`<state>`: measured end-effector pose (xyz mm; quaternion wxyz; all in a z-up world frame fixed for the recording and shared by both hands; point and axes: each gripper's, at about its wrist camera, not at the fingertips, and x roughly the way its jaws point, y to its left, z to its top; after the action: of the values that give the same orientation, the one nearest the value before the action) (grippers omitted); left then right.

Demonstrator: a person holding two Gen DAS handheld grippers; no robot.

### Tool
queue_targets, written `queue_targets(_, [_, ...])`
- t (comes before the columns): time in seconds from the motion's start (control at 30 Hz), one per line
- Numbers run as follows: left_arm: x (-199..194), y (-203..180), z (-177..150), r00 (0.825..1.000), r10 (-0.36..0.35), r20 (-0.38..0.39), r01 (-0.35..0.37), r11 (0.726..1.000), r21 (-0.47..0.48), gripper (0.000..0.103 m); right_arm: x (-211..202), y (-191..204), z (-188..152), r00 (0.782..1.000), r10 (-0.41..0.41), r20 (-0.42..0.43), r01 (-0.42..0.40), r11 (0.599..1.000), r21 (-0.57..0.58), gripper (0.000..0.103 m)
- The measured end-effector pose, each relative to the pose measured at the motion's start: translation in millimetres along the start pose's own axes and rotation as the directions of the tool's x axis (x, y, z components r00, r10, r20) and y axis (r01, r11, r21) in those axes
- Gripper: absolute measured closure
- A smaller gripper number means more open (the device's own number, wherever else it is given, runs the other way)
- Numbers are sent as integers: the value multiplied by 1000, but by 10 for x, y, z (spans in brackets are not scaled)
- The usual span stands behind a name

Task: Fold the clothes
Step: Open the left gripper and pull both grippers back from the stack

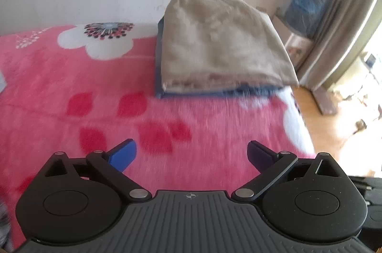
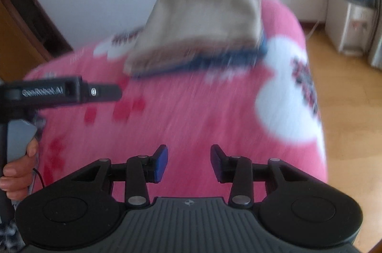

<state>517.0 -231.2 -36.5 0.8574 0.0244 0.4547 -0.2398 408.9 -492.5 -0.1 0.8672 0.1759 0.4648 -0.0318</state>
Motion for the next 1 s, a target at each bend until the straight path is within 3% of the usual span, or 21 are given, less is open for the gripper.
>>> queue_targets(0.13, [-259,-68,-152,999,41,5,-41,998,43,0,-184,222,-155,995,-94,-10,95,995,22,34])
queue_targets(0.27, [-627,-142,-259,997,53,61,-56,997,57,0,-455,302,-215,982,-187,8,186,981,60,29])
queue_targets(0.43, [-1194,-209,-314,986,60,155,-72,995,71,0,-854,550,-352,970,-235,58,233,972,34,16])
queue_targets(0.6, [-1730,-237,-349,989,65,133,-75,995,70,0,-1415,900,-511,956,-262,136,262,965,18,2])
queue_targets(0.77, [-2180,-175,-507,983,85,161,-85,996,-10,0,-1923,1186,-736,939,-299,172,301,954,15,0])
queue_targets(1.0, [-2427,-172,-761,988,126,94,-123,992,-34,0,-2382,1392,-1038,917,-345,200,345,938,34,0])
